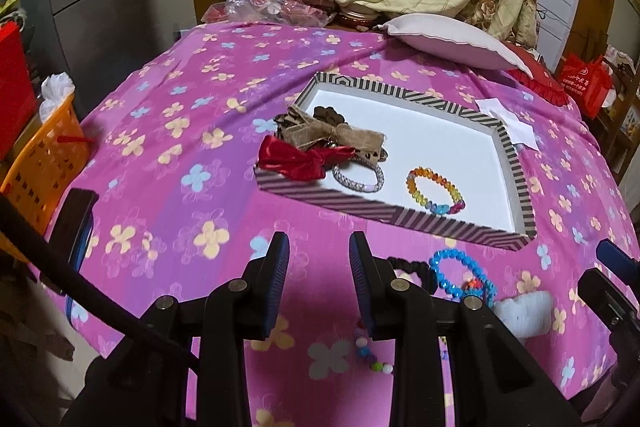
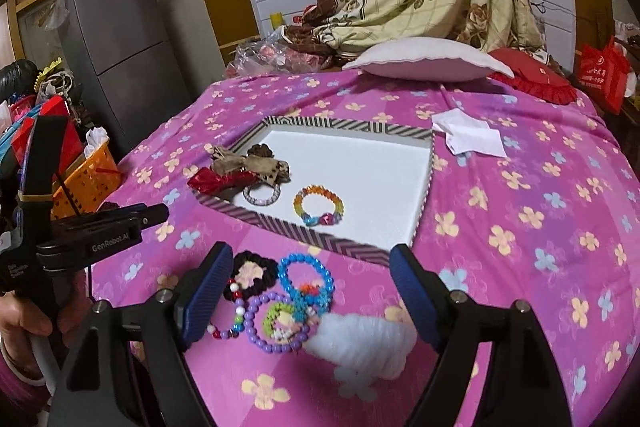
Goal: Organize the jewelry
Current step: 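Withdraw both grippers from the tray back over the bracelets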
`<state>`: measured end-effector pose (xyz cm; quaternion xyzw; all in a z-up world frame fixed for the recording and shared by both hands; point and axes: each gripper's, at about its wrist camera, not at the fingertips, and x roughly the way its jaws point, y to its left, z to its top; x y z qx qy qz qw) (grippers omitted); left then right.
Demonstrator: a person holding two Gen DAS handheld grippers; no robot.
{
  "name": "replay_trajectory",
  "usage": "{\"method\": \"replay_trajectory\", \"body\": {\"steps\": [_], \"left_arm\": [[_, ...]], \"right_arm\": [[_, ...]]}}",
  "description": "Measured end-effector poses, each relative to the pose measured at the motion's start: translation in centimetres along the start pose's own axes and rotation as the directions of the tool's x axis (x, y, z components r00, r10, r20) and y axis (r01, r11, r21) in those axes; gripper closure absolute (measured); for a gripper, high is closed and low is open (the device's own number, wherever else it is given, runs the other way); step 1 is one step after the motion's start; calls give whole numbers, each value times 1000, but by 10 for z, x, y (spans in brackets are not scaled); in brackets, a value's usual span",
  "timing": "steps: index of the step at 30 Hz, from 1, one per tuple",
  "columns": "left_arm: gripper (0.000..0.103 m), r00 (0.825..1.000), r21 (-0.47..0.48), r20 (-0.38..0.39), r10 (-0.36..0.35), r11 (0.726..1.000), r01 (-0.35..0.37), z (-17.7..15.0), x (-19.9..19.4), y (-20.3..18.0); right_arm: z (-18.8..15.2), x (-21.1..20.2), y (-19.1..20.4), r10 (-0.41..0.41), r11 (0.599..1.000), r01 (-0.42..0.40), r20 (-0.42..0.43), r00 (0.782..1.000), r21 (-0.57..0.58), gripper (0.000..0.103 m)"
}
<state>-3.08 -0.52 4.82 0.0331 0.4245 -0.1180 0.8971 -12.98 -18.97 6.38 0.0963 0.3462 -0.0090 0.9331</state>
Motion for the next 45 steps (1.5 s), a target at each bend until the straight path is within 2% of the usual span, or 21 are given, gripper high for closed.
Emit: {"method": "replay_trajectory", "body": {"steps": [15,21,25,45], "left_arm": [[51,1000,19,6,20,1000,-20,-18,-16,-1],[51,1000,18,0,15,1000,-15,-26,-23,-3],[46,1000,23,1,2,1000,-2,-30,-28,-7],[46,1000,66,18,-8,998,7,-42,-44,-32]], "right_arm": [[-20,-15,-5,-42,999,42,-25,999,-5,18],[-25,-18,-5,-42,999,42,-26,999,0,17],[-28,-21,-6,-37,999,37,-27,999,6,15],[-42,-35,-17,-41,999,42,-53,998,21,12]]}}
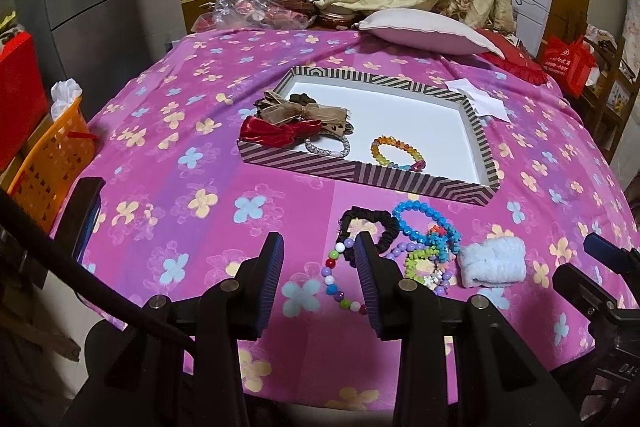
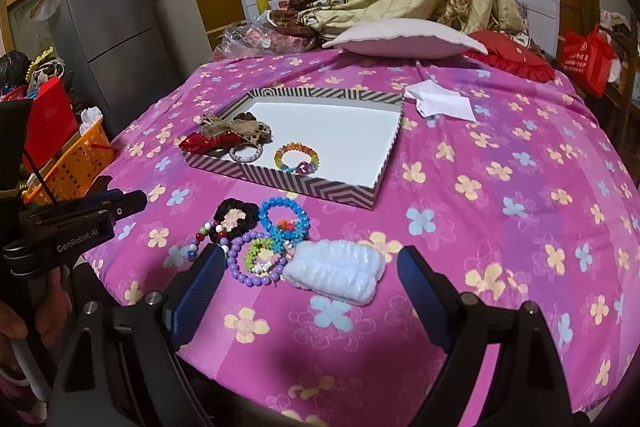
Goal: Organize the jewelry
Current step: 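Withdraw both grippers from the tray back over the bracelets, then grasp the black scrunchie with the left gripper while the right grasps the white fluffy scrunchie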
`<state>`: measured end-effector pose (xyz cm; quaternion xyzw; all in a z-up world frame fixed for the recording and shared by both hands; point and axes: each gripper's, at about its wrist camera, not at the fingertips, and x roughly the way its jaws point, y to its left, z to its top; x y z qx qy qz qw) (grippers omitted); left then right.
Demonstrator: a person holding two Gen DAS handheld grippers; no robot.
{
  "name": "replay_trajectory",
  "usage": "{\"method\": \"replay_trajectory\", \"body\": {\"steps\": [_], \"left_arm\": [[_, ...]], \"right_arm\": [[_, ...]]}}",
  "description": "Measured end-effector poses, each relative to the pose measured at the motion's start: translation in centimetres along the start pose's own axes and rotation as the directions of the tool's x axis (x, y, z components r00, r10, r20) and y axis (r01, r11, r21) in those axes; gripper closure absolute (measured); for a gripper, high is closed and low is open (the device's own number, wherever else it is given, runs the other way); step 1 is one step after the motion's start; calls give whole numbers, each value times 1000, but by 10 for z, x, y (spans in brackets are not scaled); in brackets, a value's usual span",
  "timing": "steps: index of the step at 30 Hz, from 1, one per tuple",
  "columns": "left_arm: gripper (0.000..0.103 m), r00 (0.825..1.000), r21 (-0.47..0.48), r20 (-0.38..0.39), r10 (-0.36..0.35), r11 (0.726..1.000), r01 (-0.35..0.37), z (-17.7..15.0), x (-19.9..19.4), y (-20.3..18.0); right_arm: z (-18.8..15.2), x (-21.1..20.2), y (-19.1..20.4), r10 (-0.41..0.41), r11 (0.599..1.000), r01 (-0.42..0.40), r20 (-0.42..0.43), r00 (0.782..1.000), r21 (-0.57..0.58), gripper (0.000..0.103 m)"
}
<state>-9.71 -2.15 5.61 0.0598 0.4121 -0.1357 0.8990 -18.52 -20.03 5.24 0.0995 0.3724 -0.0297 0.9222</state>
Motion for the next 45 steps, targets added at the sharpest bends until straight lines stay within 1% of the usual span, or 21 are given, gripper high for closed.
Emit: {"method": "replay_trajectory", "body": {"steps": [8,11,14,17,20,24,28,34,40,45], "left_arm": [[46,1000,5,-6,-9,1000,9,-2,-1,-5],[46,999,-2,-20,-26,1000,26,-3,2,-4],[46,995,-41,-57,-76,996,73,-4,8,7],[46,993,-80,-81,-84,994,78,-6,18,24],[46,987,-126,-125,-104,988,89,-11,30,39],[46,982,-158,-154,-110,984,86,-16,43,49],[46,971,-190,-187,-146,976,110,-13,58,53],[46,955,-176,-236,-179,975,140,6,87,42],[45,954,-120,-254,-158,984,131,20,111,26],[45,951,-60,-281,-129,991,117,24,125,16]], "right_arm": [[-3,-1,-1,-7,1000,7,-7,1000,-14,12],[-7,2,-1,-6,1000,5,-19,1000,-31,12],[-15,7,-4,-4,999,1,-45,999,-47,12],[-23,13,-11,-10,999,7,-68,998,-38,12],[-28,23,-21,-11,1000,10,-94,996,-10,12],[-28,33,-27,-11,1000,12,-105,994,13,12],[-24,42,-27,-7,1000,8,-112,994,10,12],[-19,53,-24,9,1000,-7,-121,993,18,12],[-16,63,-26,11,1000,-9,-133,991,22,12],[-13,72,-31,13,1000,-9,-148,989,30,12]]}}
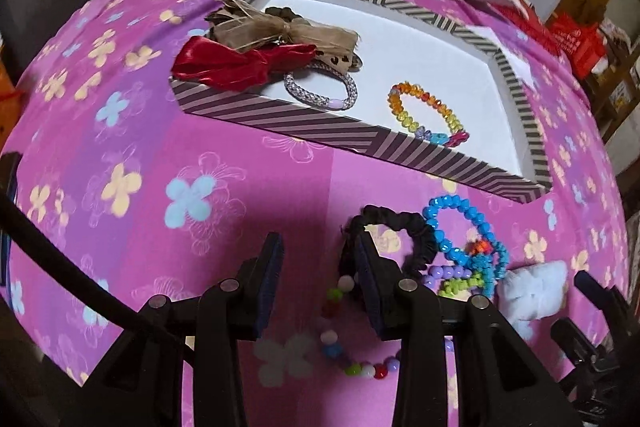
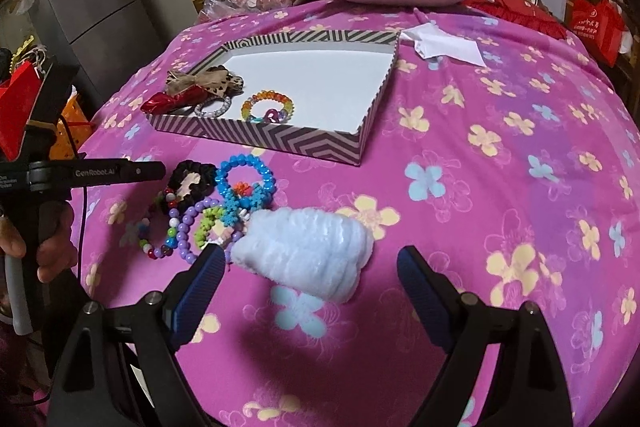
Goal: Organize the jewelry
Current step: 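Grasp the black scrunchie with the left gripper while the right grasps the white fluffy scrunchie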
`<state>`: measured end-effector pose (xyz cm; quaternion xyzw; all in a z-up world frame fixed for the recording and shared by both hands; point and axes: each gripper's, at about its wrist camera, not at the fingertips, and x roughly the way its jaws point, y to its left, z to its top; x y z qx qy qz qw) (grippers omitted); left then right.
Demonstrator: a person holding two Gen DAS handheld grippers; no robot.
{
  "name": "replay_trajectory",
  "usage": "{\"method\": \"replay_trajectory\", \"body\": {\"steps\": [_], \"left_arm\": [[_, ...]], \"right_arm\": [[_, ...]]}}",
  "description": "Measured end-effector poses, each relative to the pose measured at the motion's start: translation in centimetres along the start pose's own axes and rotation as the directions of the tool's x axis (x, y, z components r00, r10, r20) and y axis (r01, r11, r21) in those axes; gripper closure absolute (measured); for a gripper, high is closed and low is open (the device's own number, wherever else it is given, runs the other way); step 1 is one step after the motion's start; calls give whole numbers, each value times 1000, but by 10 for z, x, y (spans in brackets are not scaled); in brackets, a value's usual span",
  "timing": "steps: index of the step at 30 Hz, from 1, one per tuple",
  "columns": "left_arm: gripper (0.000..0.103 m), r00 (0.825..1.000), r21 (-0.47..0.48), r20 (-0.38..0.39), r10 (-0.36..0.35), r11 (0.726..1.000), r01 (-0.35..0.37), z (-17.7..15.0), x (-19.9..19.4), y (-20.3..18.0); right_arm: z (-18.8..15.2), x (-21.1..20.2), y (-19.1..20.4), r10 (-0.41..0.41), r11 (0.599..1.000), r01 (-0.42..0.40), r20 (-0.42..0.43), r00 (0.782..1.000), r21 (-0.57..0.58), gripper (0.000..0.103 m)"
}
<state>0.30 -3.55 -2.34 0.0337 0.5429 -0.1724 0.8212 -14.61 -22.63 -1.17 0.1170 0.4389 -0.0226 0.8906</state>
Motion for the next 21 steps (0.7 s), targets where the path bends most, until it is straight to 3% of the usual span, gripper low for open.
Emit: {"method": "replay_trajectory", "body": {"steps": [5,14,15,17,18,21], "left_arm": [[45,1000,40,-13,11,999,-11,4,8,-7],[46,999,72,-34,24,997,-21,9,20,-13],[49,999,74,-32,22,997,-20,9,21,-14],[61,999,86,-29,14,996,-11,11,22,-15],[66,1000,92,-28,13,996,-11,12,22,-16],[75,1000,94,-11,12,996,-11,14,21,-17]], "right_arm": [[3,-2,6,36,998,-35,20,999,-55,12],[14,24,18,33,946,-63,-96,995,-318,12],[14,29,18,36,941,-72,-114,993,-329,12],[12,39,17,35,940,-85,-155,987,-331,22],[11,43,15,21,943,-71,-156,987,-324,34],[12,41,2,69,966,-101,-139,988,-239,43]]}}
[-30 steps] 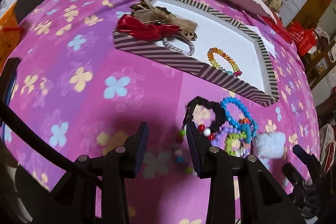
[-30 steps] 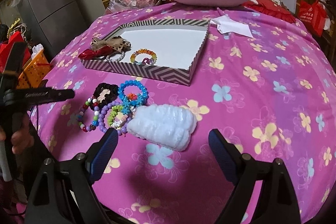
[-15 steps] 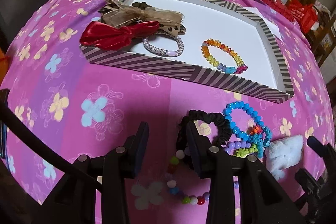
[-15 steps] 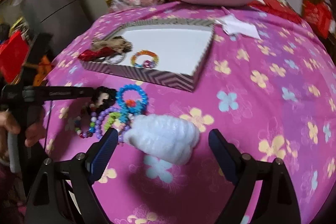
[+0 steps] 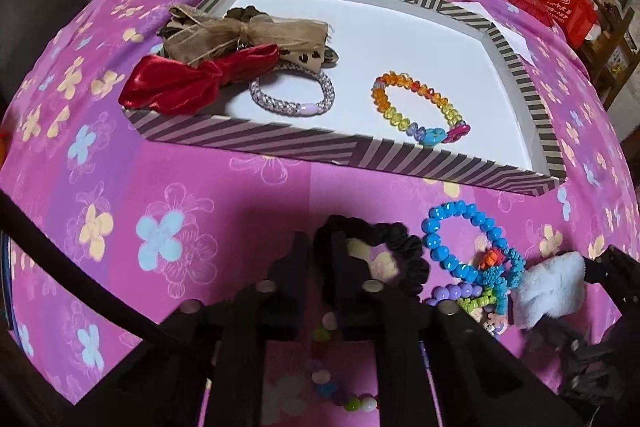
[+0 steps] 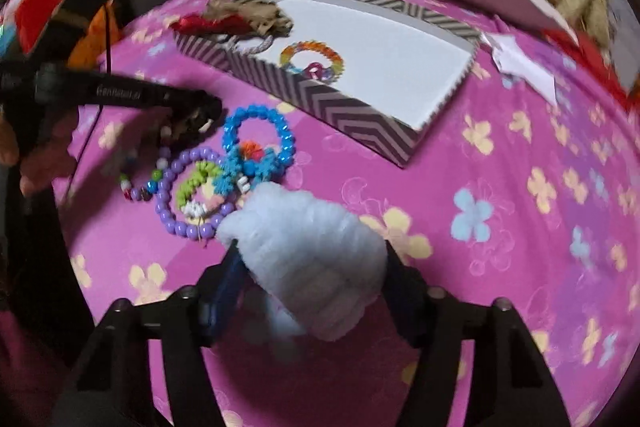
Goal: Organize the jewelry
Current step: 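Grasp the black scrunchie with the left gripper while the right grasps the white fluffy scrunchie, then carry the black and white scrunchies into the tray and open both grippers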
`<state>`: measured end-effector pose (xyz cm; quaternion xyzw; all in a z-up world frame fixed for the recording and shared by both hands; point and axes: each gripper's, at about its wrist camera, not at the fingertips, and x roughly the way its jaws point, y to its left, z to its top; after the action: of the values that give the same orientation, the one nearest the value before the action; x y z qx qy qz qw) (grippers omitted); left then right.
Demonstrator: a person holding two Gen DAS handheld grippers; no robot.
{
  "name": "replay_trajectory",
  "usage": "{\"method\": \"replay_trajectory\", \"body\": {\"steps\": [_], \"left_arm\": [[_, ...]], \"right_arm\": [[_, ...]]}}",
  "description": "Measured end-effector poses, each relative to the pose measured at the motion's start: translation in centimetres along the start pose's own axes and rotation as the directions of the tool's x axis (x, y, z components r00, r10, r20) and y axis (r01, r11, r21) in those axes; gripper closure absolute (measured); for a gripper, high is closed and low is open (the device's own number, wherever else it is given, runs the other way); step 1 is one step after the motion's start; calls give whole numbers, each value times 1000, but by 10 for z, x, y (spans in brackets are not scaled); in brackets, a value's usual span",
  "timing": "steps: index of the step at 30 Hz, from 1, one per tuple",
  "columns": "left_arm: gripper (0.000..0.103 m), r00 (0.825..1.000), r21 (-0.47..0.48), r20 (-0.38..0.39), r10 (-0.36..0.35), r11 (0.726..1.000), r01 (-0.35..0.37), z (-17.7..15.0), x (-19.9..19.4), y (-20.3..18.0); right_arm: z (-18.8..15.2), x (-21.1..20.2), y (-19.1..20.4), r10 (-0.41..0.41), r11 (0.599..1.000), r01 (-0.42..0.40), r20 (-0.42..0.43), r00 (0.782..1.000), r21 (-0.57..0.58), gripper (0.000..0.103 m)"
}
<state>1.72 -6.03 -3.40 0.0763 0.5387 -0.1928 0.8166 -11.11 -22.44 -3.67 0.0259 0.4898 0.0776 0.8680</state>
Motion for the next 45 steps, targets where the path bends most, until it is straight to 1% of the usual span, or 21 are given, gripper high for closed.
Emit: {"method": "replay_trajectory", "body": {"steps": [3,5,8,10,18,21,26,31,35,40,45], "left_arm": [[77,1000,-2,21,-18,1000,18,3,-8,1],[77,998,-5,42,-37,999,37,6,-19,2],[77,995,-9,78,-63,998,64,12,-37,5],[77,993,-12,97,-70,997,71,16,-46,6],[77,983,-6,176,-51,999,52,43,-78,5],[77,980,-3,194,-39,999,40,55,-83,2],[77,978,21,210,-10,1000,6,78,-78,-10],[77,978,31,210,12,999,-19,103,-65,-23],[77,979,45,203,25,998,-35,120,-53,-32],[77,981,61,188,47,996,-60,137,-32,-40],[77,985,62,159,70,995,-80,149,-7,-41]], "right_arm": [[-2,-9,-6,13,999,-14,26,1000,38,54],[-1,-16,-6,5,999,-6,40,999,37,58],[4,-26,-5,-10,999,8,64,998,35,58],[9,-32,-7,-9,998,4,90,996,57,58],[35,-49,-10,-27,996,11,177,984,92,59],[51,-54,-15,-57,993,34,208,976,113,59],[76,-44,-26,-80,988,50,214,974,145,59],[102,-20,-36,-77,985,46,190,979,165,59],[116,-3,-42,-73,984,43,174,982,172,59],[126,14,-51,-78,981,48,150,986,188,59],[136,32,-61,-83,978,58,118,990,199,58]]}}
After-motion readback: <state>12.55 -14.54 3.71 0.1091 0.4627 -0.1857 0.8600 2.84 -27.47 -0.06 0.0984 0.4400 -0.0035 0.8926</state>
